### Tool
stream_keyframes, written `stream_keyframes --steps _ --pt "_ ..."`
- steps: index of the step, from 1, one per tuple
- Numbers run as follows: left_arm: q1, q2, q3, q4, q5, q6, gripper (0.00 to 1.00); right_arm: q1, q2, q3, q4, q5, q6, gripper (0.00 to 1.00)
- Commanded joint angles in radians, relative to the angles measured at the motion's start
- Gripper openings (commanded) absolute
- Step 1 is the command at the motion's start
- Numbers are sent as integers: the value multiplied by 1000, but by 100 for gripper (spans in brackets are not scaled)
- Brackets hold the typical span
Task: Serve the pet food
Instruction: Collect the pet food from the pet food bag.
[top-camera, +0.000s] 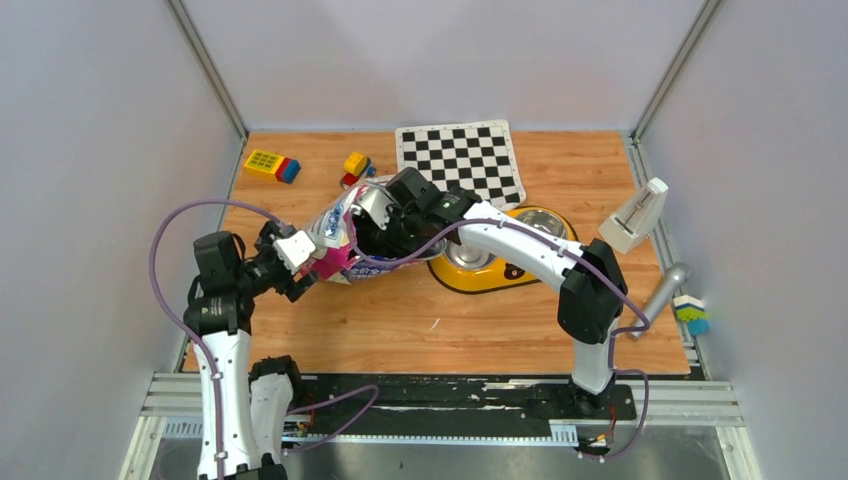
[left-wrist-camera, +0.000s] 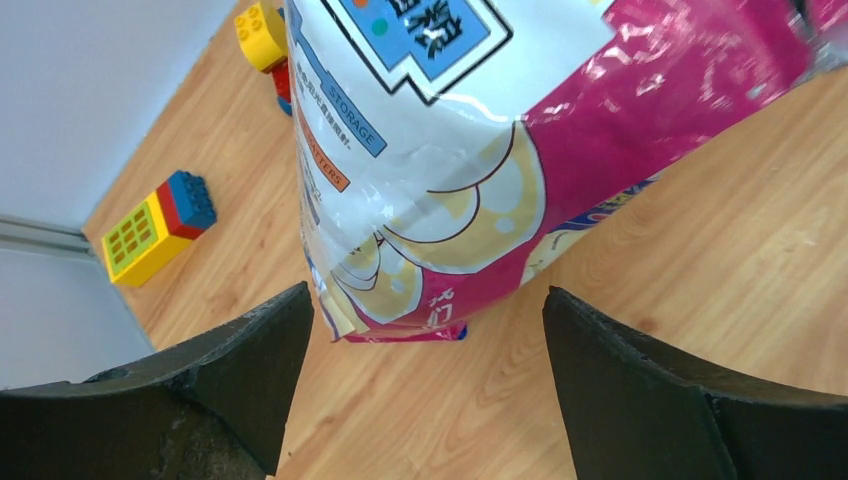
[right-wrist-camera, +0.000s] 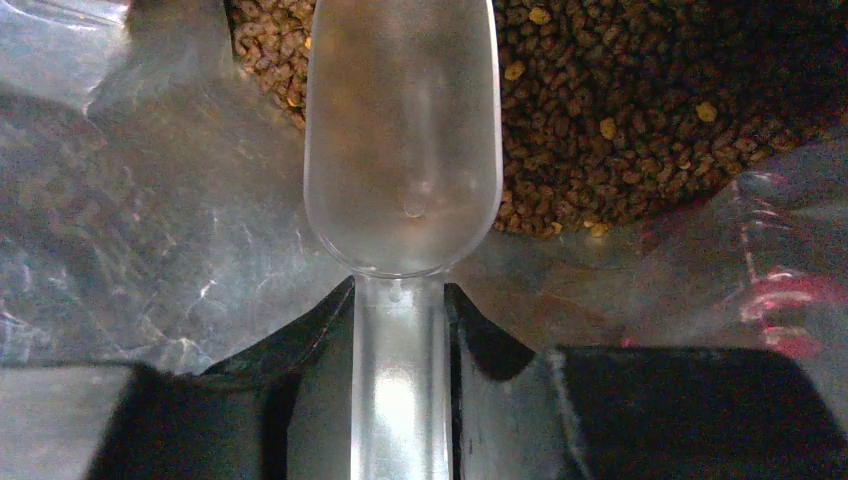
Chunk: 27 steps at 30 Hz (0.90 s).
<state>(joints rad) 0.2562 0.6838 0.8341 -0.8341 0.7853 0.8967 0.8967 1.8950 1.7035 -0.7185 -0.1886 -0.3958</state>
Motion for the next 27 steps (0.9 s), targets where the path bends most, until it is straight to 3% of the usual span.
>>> stream_keyframes --steps 1,4,7,9,10,13,15,27 --pt "10 -46 -107 340 26 -119 89 -41 1 66 20 -22 25 0" --pt "12 -55 -169 425 59 -138 74 -42 13 79 4 -35 33 0" --pt "11 -57 -191 424 51 -112 61 -40 17 86 -21 -51 40 0" --pt "11 -57 -200 396 45 -73 47 -36 8 76 -25 -53 40 0" --pt "11 -59 -205 383 43 -58 29 -32 3 64 -25 -50 40 0" --pt "11 -64 -215 379 47 -55 5 -16 -13 26 -28 -43 30 0" --pt "11 -58 -215 408 44 -73 0 -8 -23 -8 -28 -38 27 0" --pt "12 45 -125 646 -59 -293 0 -12 -94 -189 25 -38 26 0"
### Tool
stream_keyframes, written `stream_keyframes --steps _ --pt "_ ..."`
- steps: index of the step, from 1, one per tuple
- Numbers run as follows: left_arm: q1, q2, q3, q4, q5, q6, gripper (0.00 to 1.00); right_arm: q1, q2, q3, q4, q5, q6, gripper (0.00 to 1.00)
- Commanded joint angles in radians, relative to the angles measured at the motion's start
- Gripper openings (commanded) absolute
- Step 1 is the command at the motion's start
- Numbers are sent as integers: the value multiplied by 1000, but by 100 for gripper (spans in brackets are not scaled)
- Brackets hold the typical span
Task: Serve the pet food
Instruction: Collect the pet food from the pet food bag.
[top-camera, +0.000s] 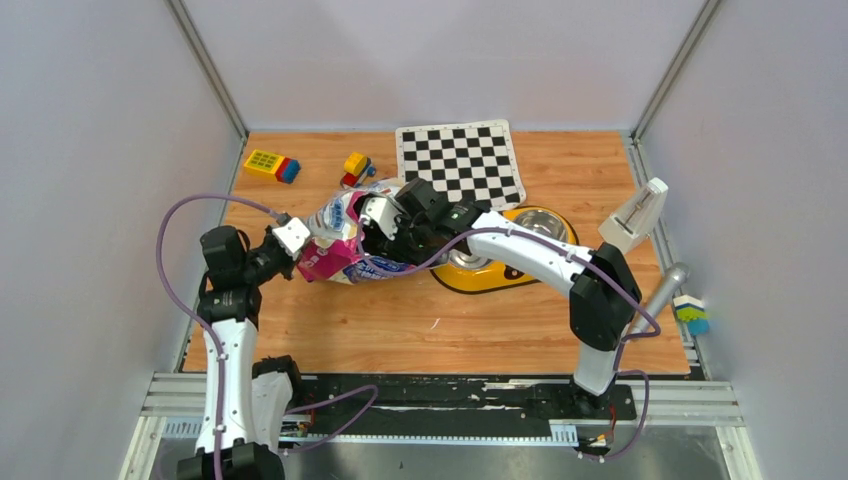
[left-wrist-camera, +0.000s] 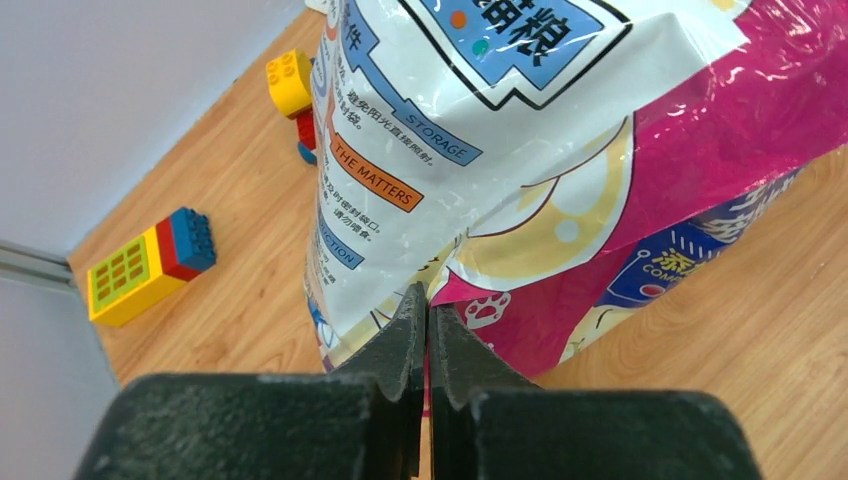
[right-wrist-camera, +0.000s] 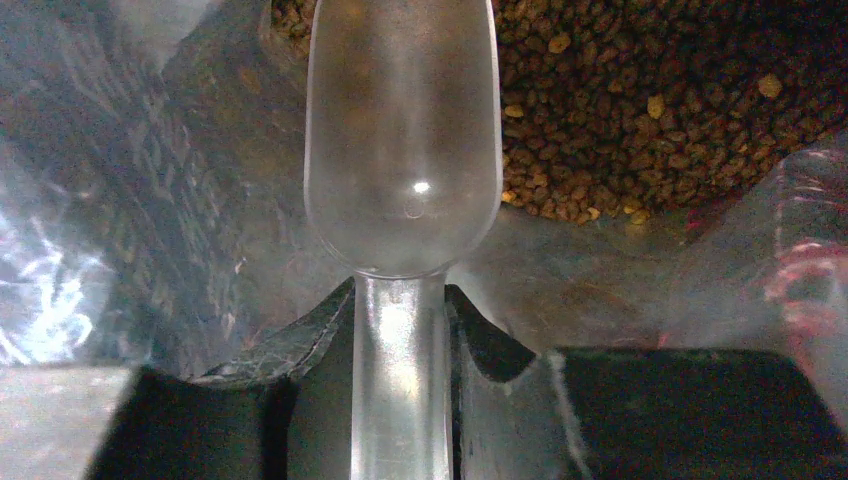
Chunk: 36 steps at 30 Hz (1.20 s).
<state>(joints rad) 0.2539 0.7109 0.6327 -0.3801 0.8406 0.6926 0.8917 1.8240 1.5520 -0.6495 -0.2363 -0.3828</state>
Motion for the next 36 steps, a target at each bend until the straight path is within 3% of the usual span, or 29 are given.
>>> stream_keyframes --steps 1,5,13,19,29,36 --pt "14 20 80 195 -126 -101 0 -7 -12 -38 -42 9 25 0" --pt "13 1 80 187 -146 -157 0 -6 36 -48 -32 -10 75 0" --pt "16 -63 72 -47 -20 -102 0 -7 100 4 -73 42 142 0" --pt "45 -100 91 -117 7 -134 0 -8 193 91 -83 93 182 0" --pt "67 -108 80 -115 11 -189 0 -1 317 205 -78 42 202 0" --pt "67 -82 20 -17 -23 -213 0 19 378 237 -34 29 230 0"
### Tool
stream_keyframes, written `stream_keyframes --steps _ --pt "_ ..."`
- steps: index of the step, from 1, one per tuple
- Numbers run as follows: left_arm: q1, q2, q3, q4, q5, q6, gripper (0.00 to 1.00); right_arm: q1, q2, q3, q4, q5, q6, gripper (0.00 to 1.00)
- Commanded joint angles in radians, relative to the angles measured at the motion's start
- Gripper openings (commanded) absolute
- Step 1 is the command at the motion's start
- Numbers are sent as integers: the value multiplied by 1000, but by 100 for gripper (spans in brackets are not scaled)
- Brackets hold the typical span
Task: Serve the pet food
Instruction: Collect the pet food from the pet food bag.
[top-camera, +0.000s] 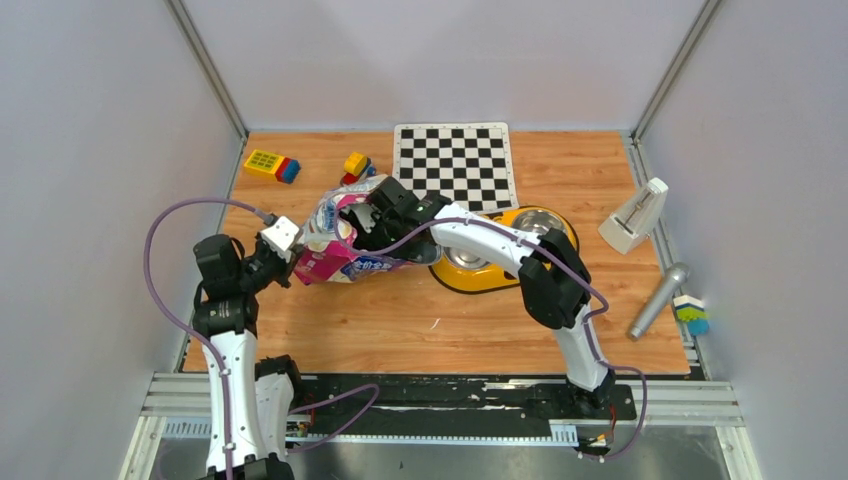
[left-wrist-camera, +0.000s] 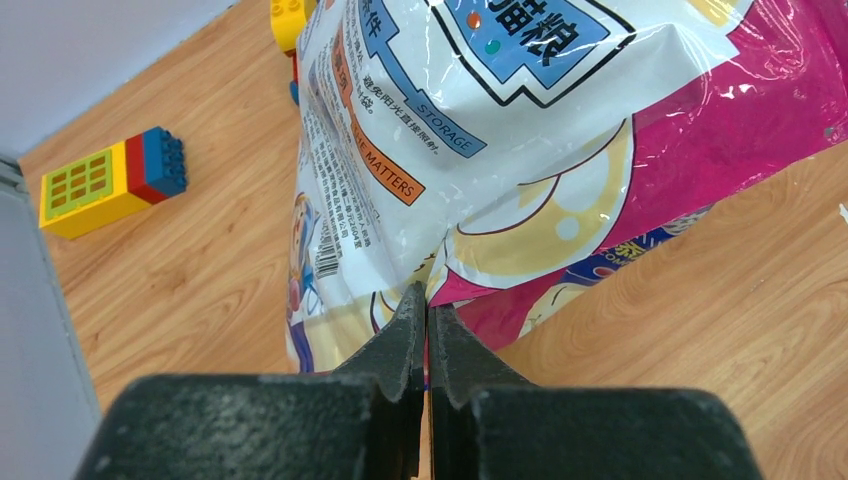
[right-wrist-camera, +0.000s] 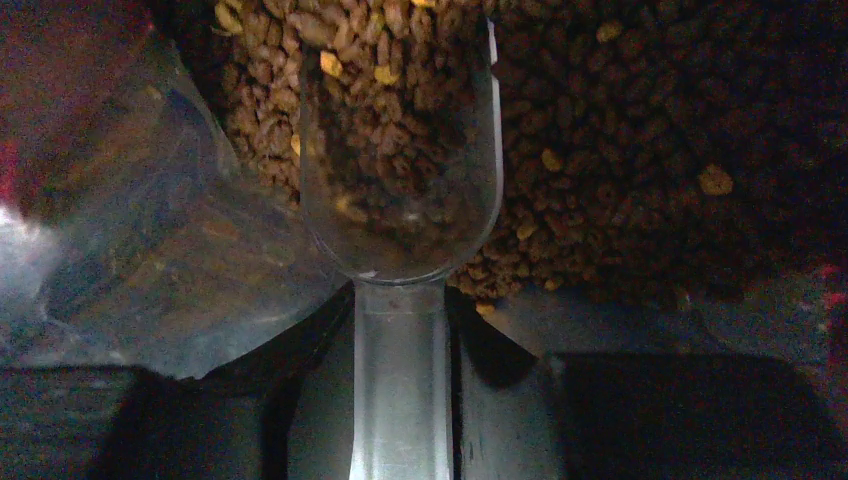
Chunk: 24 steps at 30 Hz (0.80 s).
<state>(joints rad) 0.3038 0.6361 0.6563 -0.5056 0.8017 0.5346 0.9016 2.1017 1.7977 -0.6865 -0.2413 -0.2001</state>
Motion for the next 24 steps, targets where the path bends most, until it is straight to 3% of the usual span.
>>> stream_keyframes --steps 1,11,16,18,19,20,21,24 --pt "18 2 -8 121 12 -60 0 10 104 -10 15 38 55 0" --pt "15 85 -99 341 2 -108 0 10 75 -83 195 32 112 0" --pt "15 104 -100 348 95 -94 0 10 79 -89 225 8 130 0" --pt "15 110 -84 315 120 -74 8 10 80 -83 225 9 131 0" --pt "15 114 -77 296 128 -66 21 10 80 -80 225 8 131 0" --pt "15 115 -74 287 147 -50 28 10 80 -77 224 7 130 0" --pt "15 115 -71 272 168 -38 42 10 78 -74 224 7 130 0" --pt "15 118 -66 252 189 -15 57 11 77 -75 222 8 128 0"
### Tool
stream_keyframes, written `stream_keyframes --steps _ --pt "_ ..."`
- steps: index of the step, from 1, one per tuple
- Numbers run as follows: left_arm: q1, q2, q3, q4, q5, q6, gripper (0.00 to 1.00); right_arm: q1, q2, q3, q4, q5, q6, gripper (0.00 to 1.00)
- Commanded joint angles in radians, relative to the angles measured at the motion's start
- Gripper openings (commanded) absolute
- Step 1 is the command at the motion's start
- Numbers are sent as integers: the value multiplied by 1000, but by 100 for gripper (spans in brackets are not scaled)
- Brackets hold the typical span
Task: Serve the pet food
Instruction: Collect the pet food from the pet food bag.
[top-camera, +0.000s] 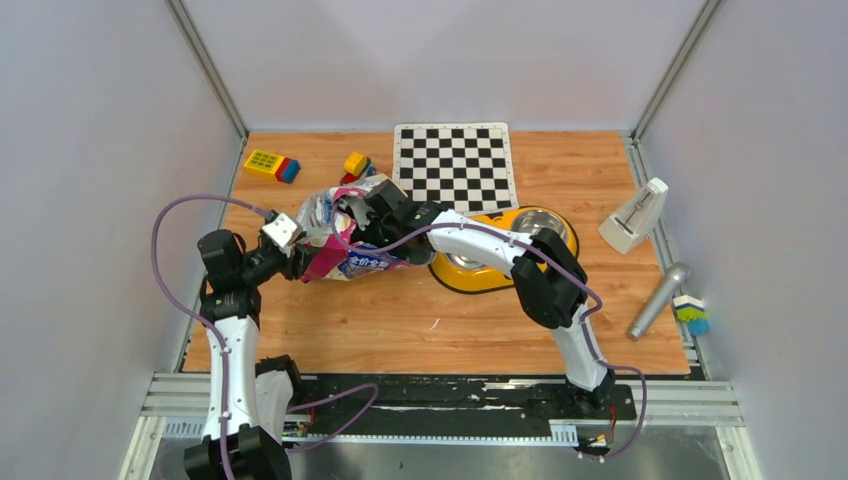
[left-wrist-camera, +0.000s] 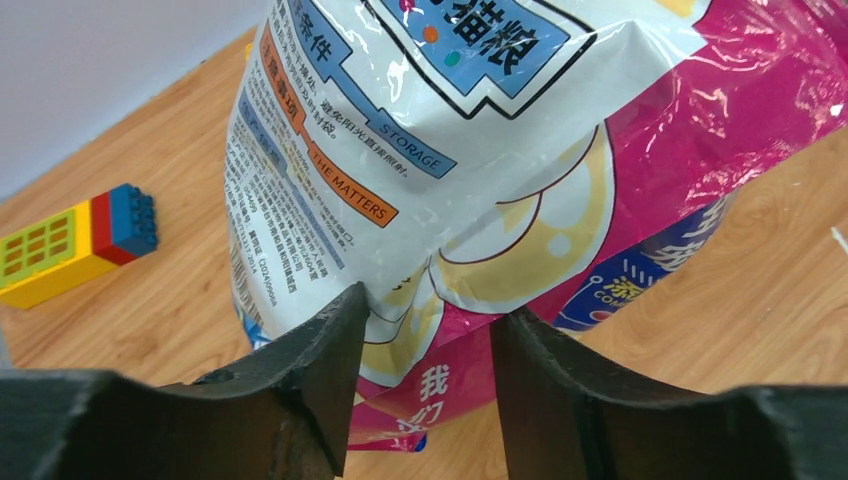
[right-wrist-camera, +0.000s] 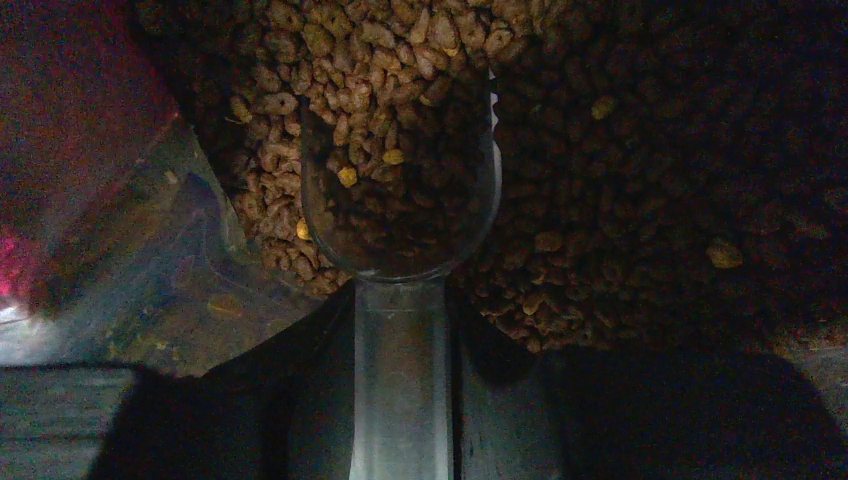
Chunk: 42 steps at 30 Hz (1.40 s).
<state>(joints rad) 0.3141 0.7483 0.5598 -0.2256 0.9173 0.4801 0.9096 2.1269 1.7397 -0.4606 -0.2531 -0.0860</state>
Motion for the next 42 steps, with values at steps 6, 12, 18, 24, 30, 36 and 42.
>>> stream_keyframes --steps 6,12,18,24,30,36,42 --pt "5 28 -9 81 43 22 64 2 46 -20 -6 16 7 0" --pt "-93 65 -38 130 -39 67 30 2 51 -5 -12 0 12 0" --pt "-127 60 -37 133 -56 50 0 2 45 2 -39 11 3 0" --pt "-127 44 -19 112 -73 36 0 2 -4 -1 -207 98 -49 0" --pt "-126 48 -7 132 -73 4 0 2 -9 14 -449 136 -83 0" --pt "-125 57 -3 130 -55 -7 0 2 63 57 -377 128 -66 0" --pt "-125 53 -3 126 -58 -17 0 -4 161 127 -158 133 -25 0"
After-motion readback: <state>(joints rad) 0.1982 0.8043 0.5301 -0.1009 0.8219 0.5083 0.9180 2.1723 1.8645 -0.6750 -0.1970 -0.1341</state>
